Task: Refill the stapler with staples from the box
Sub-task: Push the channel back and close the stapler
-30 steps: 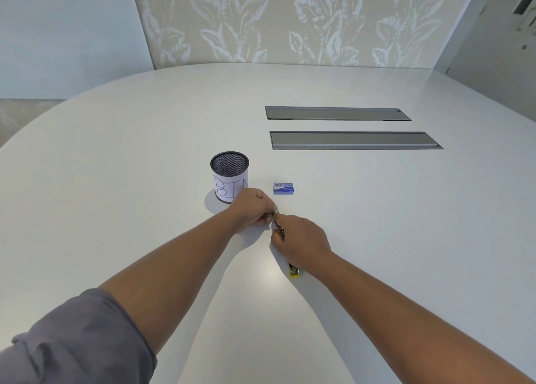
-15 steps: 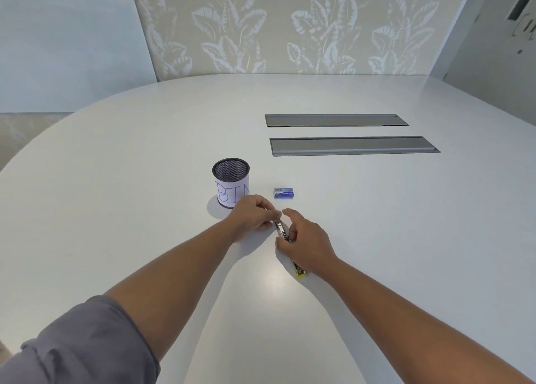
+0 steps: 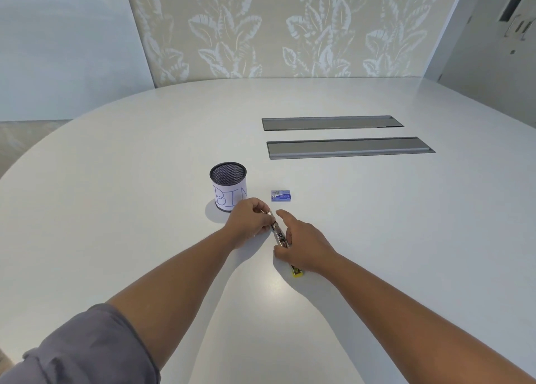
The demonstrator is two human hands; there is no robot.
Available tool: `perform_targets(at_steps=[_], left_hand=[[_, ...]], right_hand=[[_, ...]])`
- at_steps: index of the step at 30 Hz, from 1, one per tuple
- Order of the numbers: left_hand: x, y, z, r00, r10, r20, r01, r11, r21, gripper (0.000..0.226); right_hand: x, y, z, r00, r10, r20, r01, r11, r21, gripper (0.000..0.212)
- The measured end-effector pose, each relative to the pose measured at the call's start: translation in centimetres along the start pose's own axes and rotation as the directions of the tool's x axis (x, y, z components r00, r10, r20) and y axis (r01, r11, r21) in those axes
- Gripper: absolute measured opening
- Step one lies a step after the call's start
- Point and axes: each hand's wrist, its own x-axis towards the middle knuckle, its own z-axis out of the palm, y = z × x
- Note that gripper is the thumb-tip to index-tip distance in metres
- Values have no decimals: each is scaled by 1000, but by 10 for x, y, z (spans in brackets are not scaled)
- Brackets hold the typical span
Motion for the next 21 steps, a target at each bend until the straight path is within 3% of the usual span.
perform_targets(at_steps=[3,12,15,21], left_hand=[[-3,-5,0,997,76,-27,-72,989,132,15],[-5,-1,0,998,54,-15,-52,990,130,24],[-4,-1,0,999,44,-21,-41,991,130,26],[-5,-2,-1,998,59,-29,-53,984,170,27]], right_hand=[[-3,-7,-3,1000,13,24,-9,987,-162,83],[-6,-8,-26,997,62,-41,-69,978,-196,78],[-3,-9,-36,996,64,-57,-71,988,-135,72],[9,-12,-38,980,40,-197,-11,989,149,45]])
